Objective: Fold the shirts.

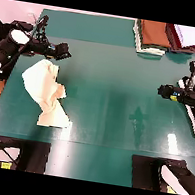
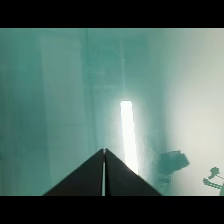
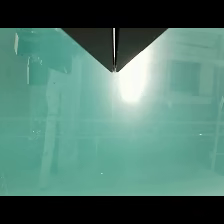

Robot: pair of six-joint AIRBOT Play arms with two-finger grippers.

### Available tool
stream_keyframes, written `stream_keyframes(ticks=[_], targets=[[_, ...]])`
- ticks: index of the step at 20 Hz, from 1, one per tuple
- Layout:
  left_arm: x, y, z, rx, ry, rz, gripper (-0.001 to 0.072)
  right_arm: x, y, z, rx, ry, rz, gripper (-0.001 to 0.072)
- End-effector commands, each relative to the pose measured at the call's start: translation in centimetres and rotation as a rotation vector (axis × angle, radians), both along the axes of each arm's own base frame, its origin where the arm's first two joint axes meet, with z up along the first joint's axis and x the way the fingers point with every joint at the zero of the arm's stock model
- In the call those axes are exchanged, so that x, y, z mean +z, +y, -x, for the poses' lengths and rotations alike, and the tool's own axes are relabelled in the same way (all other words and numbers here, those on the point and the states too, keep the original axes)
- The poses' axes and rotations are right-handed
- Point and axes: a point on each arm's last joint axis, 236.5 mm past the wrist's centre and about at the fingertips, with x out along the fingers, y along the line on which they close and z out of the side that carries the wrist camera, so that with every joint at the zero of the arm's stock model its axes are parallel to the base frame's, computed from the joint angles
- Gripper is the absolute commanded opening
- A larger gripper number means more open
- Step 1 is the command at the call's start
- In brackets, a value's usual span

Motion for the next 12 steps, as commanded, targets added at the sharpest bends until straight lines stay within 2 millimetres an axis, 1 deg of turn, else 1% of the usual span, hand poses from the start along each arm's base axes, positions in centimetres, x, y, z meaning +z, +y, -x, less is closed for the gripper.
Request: stream_keyframes(ticks=[1, 12], targets=[[0.03, 0.02, -0.04, 0.001, -0.001, 0.000, 0.0024, 0.08, 0.01, -0.02, 0.000, -0.002, 0.000, 0.0023], [0.19, -0.09, -0.10, 0.009, 0.002, 0.016, 0.0024, 0.09, 0.01, -0.03, -0.001, -0.002, -0.001, 0.0022]])
